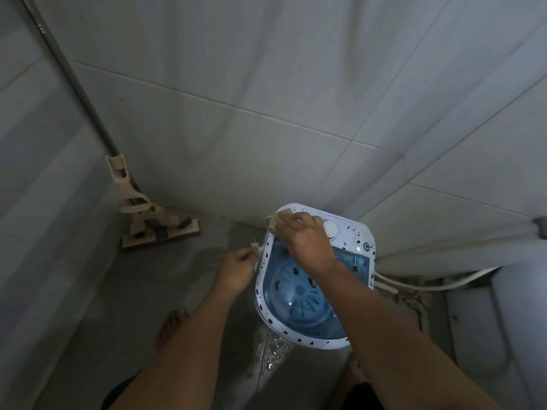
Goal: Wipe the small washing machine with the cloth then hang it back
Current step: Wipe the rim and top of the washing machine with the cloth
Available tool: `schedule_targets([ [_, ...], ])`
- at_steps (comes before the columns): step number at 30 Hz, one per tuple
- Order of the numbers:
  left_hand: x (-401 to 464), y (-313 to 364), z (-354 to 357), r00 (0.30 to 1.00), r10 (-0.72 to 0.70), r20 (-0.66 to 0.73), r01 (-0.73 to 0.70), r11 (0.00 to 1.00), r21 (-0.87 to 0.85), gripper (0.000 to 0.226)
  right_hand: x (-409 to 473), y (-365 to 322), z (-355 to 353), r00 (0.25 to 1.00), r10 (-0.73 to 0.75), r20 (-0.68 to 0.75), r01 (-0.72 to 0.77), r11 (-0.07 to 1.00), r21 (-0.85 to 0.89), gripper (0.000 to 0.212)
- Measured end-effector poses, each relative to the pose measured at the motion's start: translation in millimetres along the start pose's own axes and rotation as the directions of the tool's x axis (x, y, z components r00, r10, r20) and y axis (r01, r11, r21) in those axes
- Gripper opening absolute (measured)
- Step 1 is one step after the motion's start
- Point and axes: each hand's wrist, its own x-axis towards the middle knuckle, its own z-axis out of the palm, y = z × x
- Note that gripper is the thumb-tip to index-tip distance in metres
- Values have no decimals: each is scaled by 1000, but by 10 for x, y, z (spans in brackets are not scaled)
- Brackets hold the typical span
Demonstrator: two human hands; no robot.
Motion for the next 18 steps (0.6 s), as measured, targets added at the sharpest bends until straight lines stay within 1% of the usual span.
schedule_targets([
  [3,99,-103,23,1000,16,20,-16,1000,-18,18,-15,2,35,1000,6,-22,-5,999,45,55],
  [6,68,-52,15,1000,4,28,-4,1000,-16,23,-86,-5,65,999,-23,-23,24,999,41,60],
  [9,57,-32,23,1000,-6,29,7,1000,-26,23,-172,3,116,996,-72,51,71,997,24,82],
  [10,49,-22,27,1000,-8,29,9,1000,-29,21,-186,7,122,995,-83,58,82,996,25,85],
  [13,43,-16,38,1000,-2,22,3,1000,-30,15,-150,51,108,994,-113,7,112,992,65,79],
  [18,66,-32,47,1000,-2,23,3,1000,-23,28,-113,200,133,993,-117,-33,122,964,238,59],
])
